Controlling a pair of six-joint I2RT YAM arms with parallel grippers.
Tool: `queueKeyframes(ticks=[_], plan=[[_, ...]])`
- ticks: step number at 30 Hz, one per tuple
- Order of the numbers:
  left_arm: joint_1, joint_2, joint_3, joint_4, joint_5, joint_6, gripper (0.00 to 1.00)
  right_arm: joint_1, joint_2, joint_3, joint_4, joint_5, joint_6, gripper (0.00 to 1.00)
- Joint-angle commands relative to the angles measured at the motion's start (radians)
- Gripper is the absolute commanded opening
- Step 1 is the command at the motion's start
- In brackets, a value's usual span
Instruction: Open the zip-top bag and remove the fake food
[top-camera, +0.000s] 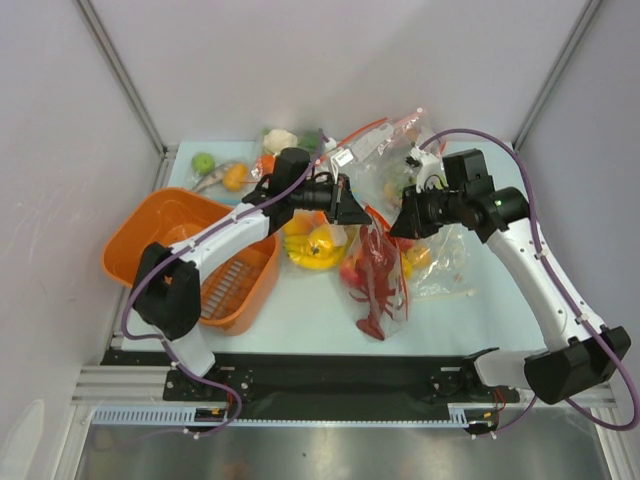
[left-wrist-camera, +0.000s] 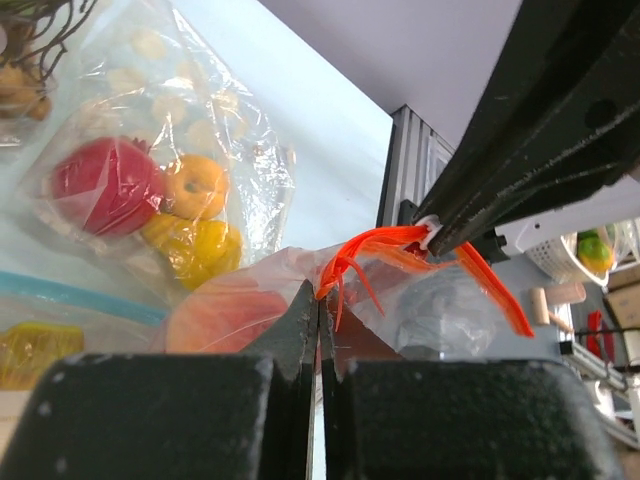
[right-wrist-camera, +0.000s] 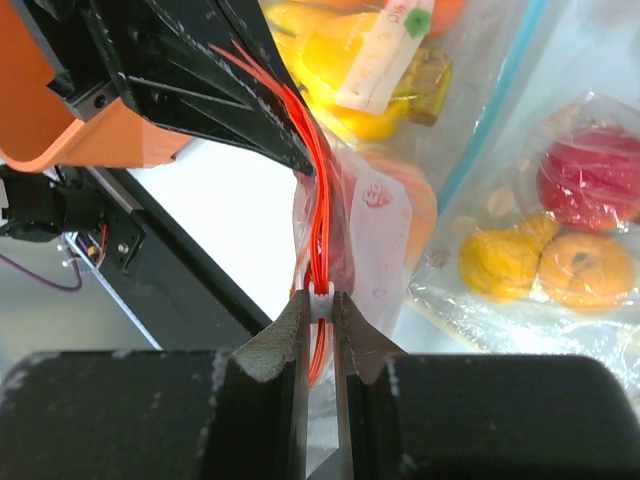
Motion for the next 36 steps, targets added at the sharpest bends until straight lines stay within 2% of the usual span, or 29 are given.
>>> queueKeyframes(ticks=[1,8,19,36], plan=[[0.027,0.014,0.042,0.017,-0.106,-0.039,0.00,-0.002,-0.053,-0.015,-0.035,0.022,0.035,0.00],[0.027,0.031,0.070,-0.024,-0.221,-0.052,0.00,-0.005,-0.067,-0.009,-0.073,0.043,0.032,0.00],[0.027,0.039,0.099,-0.019,-0.218,-0.058,0.00,-0.004,-0.099,-0.035,-0.079,0.070,0.070,0.00],[0.027,0.077,0.147,-0.039,-0.336,-0.165,0.00,-0.002,-0.145,-0.046,-0.144,0.082,0.146,0.00]])
